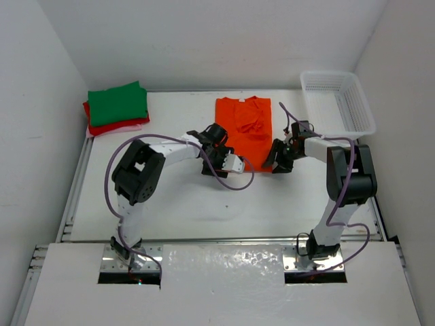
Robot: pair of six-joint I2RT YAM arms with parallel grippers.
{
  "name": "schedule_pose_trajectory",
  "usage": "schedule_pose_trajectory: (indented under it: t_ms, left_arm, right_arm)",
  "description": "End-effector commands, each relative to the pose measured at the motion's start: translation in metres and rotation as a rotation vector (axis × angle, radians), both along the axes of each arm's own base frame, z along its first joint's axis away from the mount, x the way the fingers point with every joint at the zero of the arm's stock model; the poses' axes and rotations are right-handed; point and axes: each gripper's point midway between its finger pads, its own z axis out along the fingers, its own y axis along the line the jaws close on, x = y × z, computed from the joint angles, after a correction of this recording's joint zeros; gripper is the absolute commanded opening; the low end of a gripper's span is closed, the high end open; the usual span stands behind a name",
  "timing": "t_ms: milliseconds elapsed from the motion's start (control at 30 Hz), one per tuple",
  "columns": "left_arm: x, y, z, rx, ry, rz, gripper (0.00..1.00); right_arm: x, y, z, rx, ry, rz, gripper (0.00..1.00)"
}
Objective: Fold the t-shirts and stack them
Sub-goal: Fold the folded rectangular tshirt in 1/3 of the way, then grab one side of the 2/3 rectangular tshirt with both arms
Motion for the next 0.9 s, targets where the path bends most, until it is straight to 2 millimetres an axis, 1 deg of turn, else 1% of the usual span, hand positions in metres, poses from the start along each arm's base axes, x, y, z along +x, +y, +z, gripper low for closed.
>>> schedule_pose_trajectory:
  t_ms: [0,33,100,133,167,233,267,367,400,433,500,533,600,633,667,700,733,767,800,833,867]
  left_arm:
    - [0.011,-0.008,-0.01,-0.034,-0.05,0.06,0.62]
    - [0.015,-0.01,-0.009,-0.036,-0.068,0.063,0.6]
    - [0.019,-0.01,-0.009,-0.044,-0.079,0.095,0.5]
    - [0.025,-0.011,-0.006,-0.052,-0.098,0.111,0.42]
    - [0.025,-0.012,-0.006,-0.056,-0.095,0.129,0.27]
    - [0.028,-0.013,-0.002,-0.061,-0.101,0.152,0.11]
    - [0.029,-0.011,-0.002,-0.058,-0.1,0.163,0.0]
    - [0.025,-0.003,-0.002,-0.034,-0.091,0.178,0.0]
    - [0.023,-0.002,0.001,-0.031,-0.094,0.175,0.0]
    - [0.02,0.003,-0.001,-0.018,-0.091,0.182,0.0]
    - [0.013,0.008,0.0,-0.004,-0.077,0.181,0.0]
    - [0.008,0.011,0.0,0.004,-0.065,0.188,0.0]
    - [-0.001,0.018,0.004,0.022,-0.046,0.197,0.0]
    - [-0.005,0.019,0.006,0.026,-0.045,0.198,0.0]
    - [-0.011,0.021,0.007,0.029,-0.041,0.2,0.0]
    - [-0.02,0.026,0.01,0.038,-0.039,0.198,0.0]
    - [-0.029,0.025,0.013,0.044,-0.041,0.184,0.0]
    - [-0.038,0.027,0.019,0.049,-0.044,0.183,0.0]
    - [-0.05,0.034,0.013,0.081,-0.03,0.182,0.0]
    - [-0.064,0.031,0.014,0.09,-0.018,0.171,0.0]
    - [-0.073,0.033,0.015,0.098,-0.01,0.169,0.0]
  right_arm:
    - [0.001,0.005,-0.017,0.026,0.013,-0.025,0.51]
    - [0.0,0.005,-0.018,0.031,0.018,-0.029,0.48]
    - [0.002,0.007,-0.019,0.047,0.017,-0.037,0.42]
    - [0.001,0.007,-0.02,0.048,0.02,-0.04,0.36]
    - [0.002,0.007,-0.019,0.048,0.019,-0.041,0.25]
    - [0.004,0.006,-0.018,0.041,0.013,-0.044,0.15]
    - [0.005,0.005,-0.017,0.038,0.009,-0.044,0.08]
    - [0.002,0.004,-0.013,0.028,0.004,-0.038,0.0]
    - [0.001,0.004,-0.012,0.029,0.0,-0.036,0.0]
    - [0.001,0.004,-0.008,0.032,-0.013,-0.029,0.0]
    - [-0.005,0.005,-0.009,0.039,-0.006,-0.021,0.0]
    - [-0.007,0.007,-0.003,0.049,-0.023,-0.005,0.0]
    - [-0.019,0.007,-0.002,0.048,-0.015,0.013,0.0]
    - [-0.023,0.007,0.001,0.043,-0.021,0.024,0.0]
    - [-0.033,0.005,0.006,0.032,-0.03,0.041,0.0]
    - [-0.038,0.006,0.008,0.029,-0.035,0.052,0.0]
    - [-0.044,0.006,0.01,0.029,-0.041,0.065,0.0]
    - [-0.057,0.01,0.015,0.035,-0.042,0.082,0.0]
    - [-0.065,0.012,0.016,0.034,-0.042,0.095,0.0]
    - [-0.072,0.013,0.018,0.031,-0.046,0.11,0.0]
    - [-0.088,0.015,0.015,0.026,-0.026,0.125,0.0]
